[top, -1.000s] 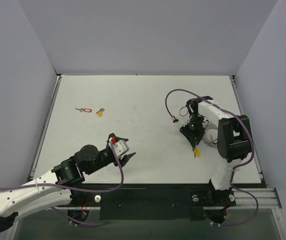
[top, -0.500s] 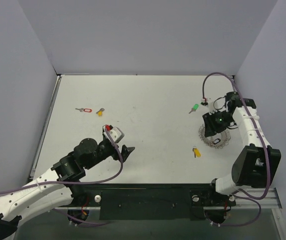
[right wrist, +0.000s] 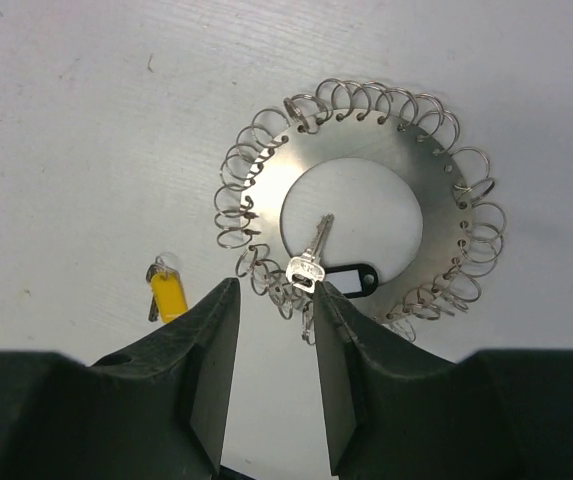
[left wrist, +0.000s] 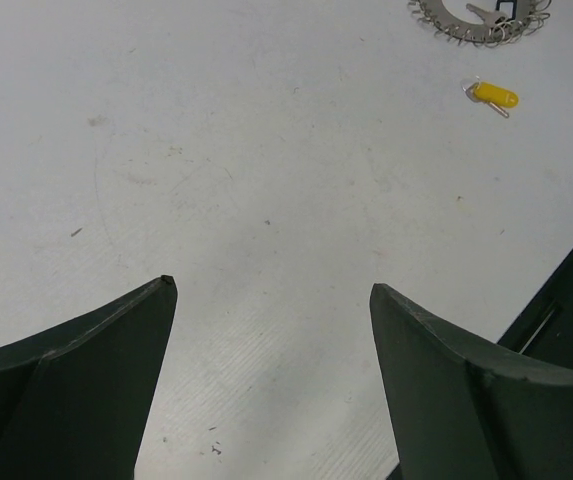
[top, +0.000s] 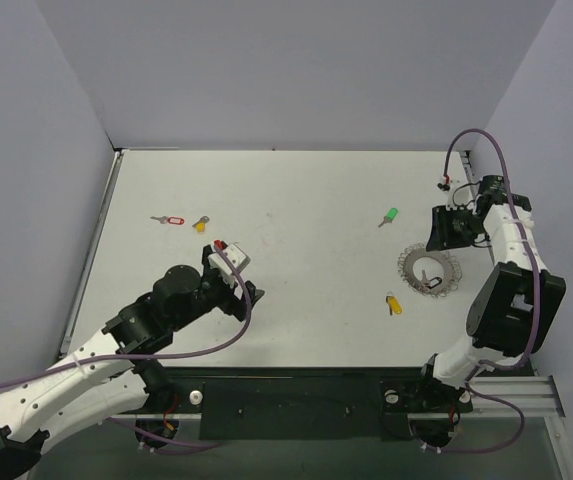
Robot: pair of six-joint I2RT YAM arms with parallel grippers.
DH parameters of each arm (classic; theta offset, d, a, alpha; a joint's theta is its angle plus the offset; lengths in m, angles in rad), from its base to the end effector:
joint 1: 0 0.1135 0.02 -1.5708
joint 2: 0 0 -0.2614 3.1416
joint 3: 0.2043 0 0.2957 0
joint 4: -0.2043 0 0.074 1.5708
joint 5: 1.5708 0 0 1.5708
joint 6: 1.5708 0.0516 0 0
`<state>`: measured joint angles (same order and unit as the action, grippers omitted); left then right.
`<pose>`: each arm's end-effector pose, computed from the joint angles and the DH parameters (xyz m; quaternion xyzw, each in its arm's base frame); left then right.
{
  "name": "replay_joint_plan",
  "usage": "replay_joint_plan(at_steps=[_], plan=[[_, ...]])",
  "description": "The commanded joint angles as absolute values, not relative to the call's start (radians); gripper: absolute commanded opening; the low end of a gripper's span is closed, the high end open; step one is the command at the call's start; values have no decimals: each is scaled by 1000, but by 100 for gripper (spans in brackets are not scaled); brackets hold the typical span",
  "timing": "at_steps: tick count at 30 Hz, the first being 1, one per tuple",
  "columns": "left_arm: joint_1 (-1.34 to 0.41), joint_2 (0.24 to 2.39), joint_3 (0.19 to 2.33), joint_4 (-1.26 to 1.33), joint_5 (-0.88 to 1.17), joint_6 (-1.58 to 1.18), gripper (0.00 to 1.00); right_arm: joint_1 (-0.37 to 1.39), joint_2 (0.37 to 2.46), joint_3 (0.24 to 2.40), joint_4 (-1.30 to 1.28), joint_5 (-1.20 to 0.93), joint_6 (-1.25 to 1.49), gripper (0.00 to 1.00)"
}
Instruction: Put the keys on the keyring
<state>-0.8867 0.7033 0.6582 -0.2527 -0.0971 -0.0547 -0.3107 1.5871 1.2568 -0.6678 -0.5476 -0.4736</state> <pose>0.1508 -0.1770 0.2927 0.2982 0.7464 -0.2345 0.5468 0.3715 -0.0911 0.2385 -0.1513 0.9143 0.1358 0.3504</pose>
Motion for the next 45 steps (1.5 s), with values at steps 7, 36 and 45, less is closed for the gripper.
replay_joint_plan(at_steps=[7,36,45], plan=[[-853,744,663,-272,-12,-14,89,-305,1729,1361,-618,-367,-301,32],[-792,756,643,-258,29,-6,89,-295,2172,1822,-934,-373,-382,23],[-756,773,640,-253,46,21,89,-293,2244,1873,-940,-285,-339,18]])
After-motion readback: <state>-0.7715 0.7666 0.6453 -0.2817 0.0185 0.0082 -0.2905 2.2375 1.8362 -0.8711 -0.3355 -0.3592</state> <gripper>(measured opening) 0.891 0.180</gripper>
